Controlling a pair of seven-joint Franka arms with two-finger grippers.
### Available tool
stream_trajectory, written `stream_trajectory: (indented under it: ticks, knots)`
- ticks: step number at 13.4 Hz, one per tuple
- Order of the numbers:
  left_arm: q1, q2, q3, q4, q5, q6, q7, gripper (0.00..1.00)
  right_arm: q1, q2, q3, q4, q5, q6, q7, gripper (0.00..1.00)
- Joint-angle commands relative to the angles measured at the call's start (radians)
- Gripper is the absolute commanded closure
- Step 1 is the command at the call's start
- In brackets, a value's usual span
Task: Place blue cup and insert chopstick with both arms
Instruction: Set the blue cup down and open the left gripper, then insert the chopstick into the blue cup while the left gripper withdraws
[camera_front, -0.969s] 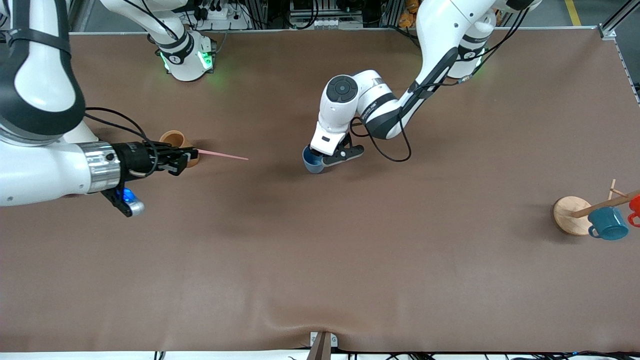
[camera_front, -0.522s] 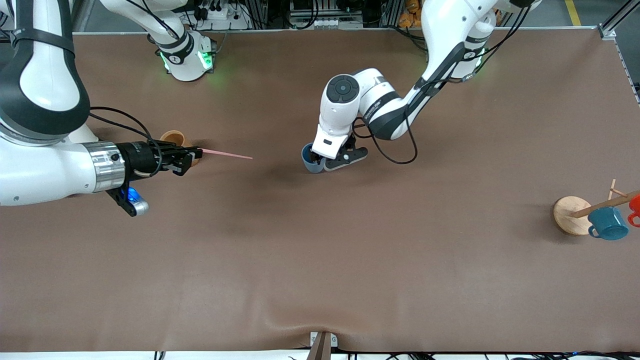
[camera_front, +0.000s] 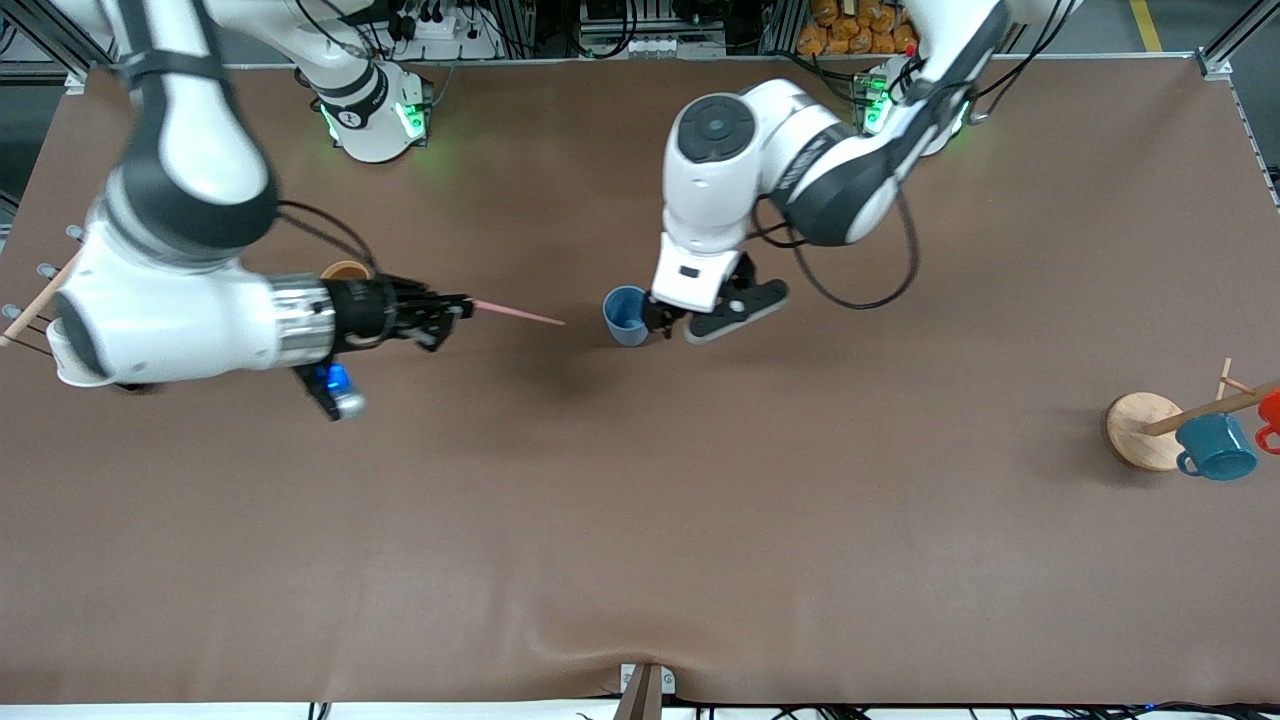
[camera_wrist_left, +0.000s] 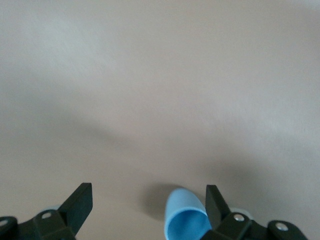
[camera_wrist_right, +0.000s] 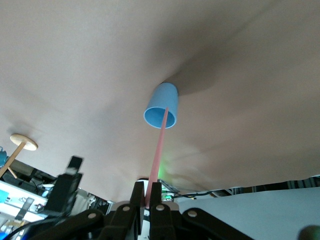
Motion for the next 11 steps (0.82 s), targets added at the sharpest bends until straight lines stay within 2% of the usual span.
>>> stream_trajectory:
  ticks: [1, 6, 10, 11]
  knots:
    - [0.073, -0.076, -0.010, -0.010, -0.030, -0.052, 0.103, 0.00, 0.050, -0.041, -0.007, -0.101, 0.018, 0.063, 0.032, 1.00]
    - [0.217, -0.139, -0.010, -0.008, -0.102, -0.096, 0.335, 0.00, 0.137, -0.054, -0.008, -0.178, 0.018, 0.181, 0.076, 1.00]
    - [0.319, -0.172, -0.010, -0.008, -0.111, -0.139, 0.534, 0.00, 0.180, -0.054, -0.008, -0.186, 0.017, 0.232, 0.113, 1.00]
    - [0.343, -0.176, -0.012, -0.008, -0.111, -0.147, 0.582, 0.00, 0.186, -0.048, -0.008, -0.186, 0.015, 0.235, 0.145, 0.50]
